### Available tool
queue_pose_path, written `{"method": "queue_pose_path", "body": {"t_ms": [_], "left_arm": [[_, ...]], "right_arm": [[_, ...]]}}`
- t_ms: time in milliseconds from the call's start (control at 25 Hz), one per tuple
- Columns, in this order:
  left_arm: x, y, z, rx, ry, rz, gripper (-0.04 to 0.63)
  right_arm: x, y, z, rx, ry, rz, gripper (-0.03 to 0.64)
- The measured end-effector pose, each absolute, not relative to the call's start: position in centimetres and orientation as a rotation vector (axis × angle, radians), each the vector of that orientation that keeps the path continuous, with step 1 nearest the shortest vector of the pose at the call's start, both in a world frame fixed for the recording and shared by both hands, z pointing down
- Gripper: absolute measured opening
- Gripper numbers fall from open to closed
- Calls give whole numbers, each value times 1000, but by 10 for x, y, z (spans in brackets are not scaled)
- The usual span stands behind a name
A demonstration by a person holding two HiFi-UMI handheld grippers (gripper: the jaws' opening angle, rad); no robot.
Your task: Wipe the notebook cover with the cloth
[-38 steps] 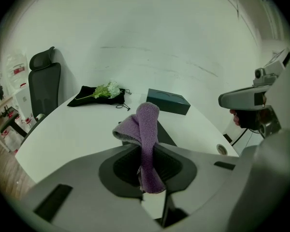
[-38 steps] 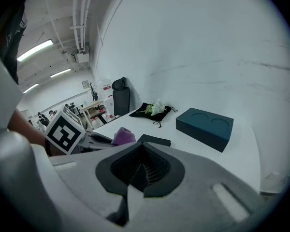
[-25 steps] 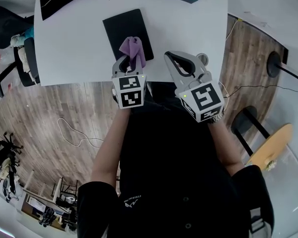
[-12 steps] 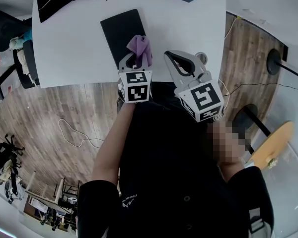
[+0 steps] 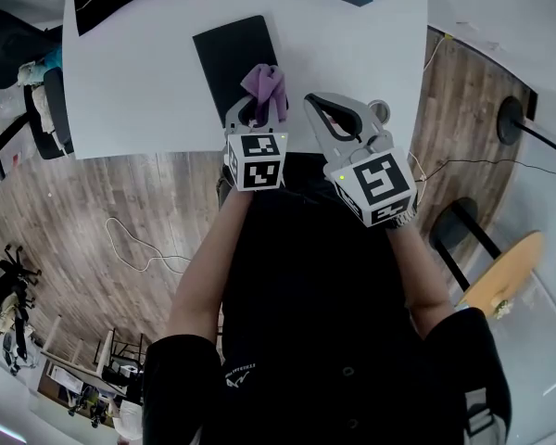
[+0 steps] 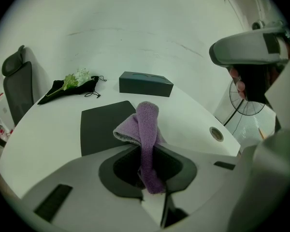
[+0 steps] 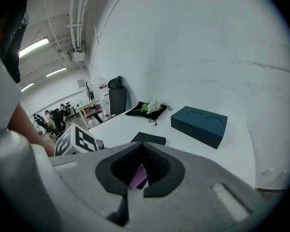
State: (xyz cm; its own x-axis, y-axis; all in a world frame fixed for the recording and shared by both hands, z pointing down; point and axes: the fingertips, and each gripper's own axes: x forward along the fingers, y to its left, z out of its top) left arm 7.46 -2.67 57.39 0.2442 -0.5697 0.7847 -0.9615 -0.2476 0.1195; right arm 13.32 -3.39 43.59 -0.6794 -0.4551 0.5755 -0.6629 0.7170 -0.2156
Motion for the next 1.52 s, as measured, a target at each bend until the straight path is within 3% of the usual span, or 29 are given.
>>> {"method": "queue_pose_path", "body": {"t_ms": [1520], "left_arm": [[14, -8, 574, 1838, -1426, 770, 67]], "right_arm": [[60, -29, 432, 737, -2448, 503, 3]]}}
